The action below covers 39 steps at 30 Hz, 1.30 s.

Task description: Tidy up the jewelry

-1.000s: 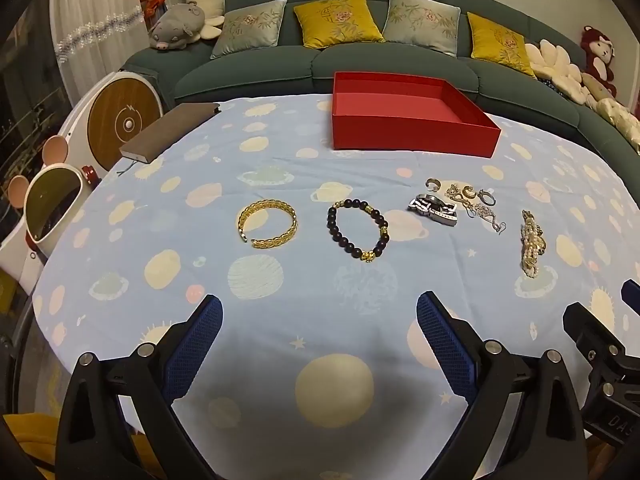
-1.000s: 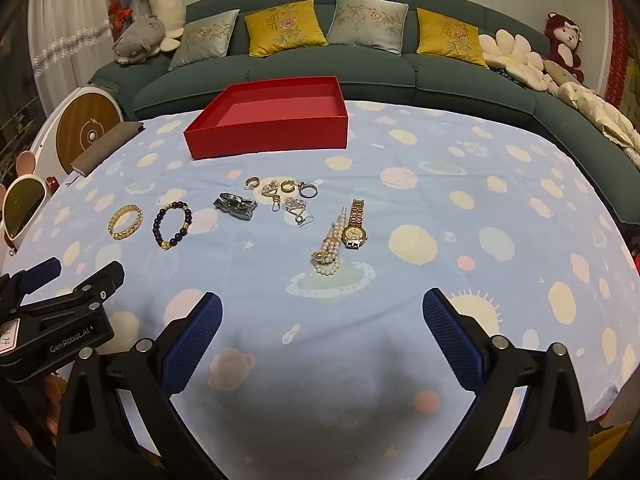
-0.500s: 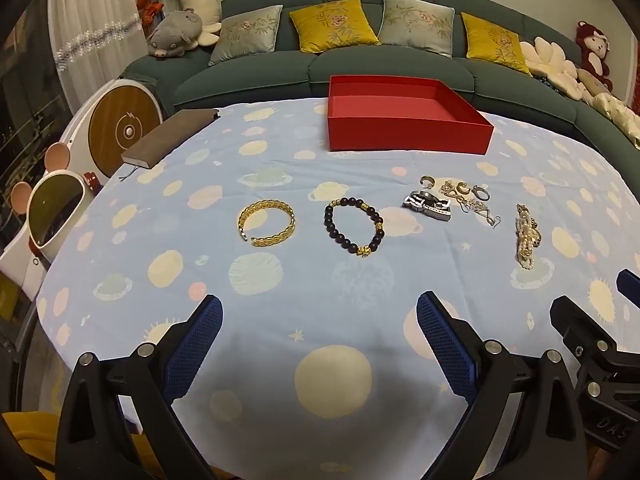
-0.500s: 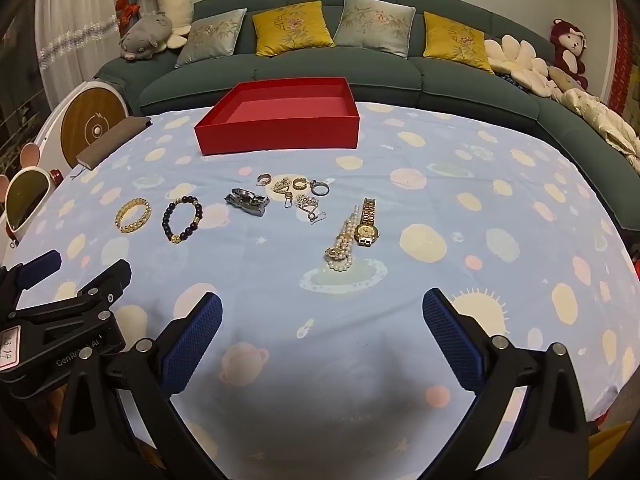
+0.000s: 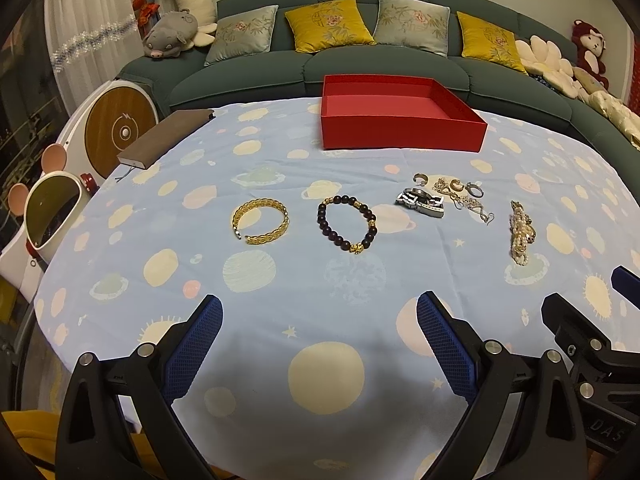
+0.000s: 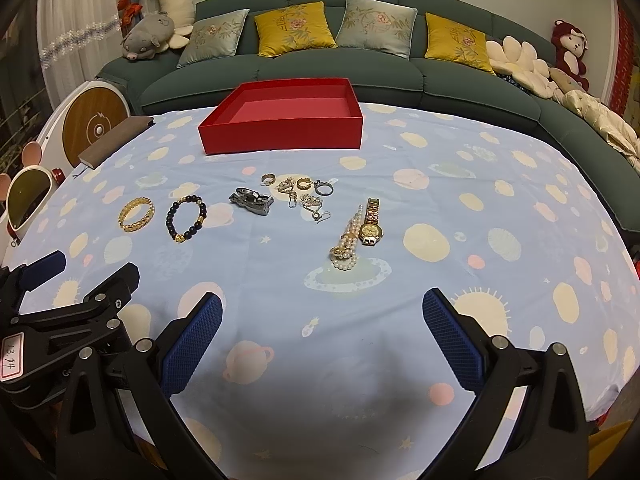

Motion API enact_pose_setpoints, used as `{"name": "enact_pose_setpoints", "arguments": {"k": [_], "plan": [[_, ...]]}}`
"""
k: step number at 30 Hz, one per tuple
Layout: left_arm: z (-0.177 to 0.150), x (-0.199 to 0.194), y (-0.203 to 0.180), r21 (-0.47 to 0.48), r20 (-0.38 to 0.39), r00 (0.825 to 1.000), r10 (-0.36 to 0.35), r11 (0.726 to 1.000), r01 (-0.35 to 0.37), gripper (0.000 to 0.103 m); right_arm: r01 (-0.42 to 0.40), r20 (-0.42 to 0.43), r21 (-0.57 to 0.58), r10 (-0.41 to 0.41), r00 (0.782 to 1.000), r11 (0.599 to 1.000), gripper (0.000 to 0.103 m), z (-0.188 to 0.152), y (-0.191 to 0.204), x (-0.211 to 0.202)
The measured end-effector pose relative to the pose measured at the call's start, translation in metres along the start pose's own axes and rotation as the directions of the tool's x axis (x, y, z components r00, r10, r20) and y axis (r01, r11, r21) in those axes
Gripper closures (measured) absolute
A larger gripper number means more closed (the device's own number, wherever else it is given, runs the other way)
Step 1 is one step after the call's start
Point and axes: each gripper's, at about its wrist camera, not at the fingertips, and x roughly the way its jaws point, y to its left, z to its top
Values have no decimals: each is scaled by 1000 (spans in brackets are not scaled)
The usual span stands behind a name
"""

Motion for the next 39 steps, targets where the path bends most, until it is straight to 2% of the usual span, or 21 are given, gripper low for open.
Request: {"name": "enact_pose_setpoints", "arguments": {"k": [39], "plan": [[-4, 2, 2, -8, -4, 1000, -2, 1000, 2, 8, -9, -7, -2, 9, 1000, 1000, 5, -2, 4, 0]]}}
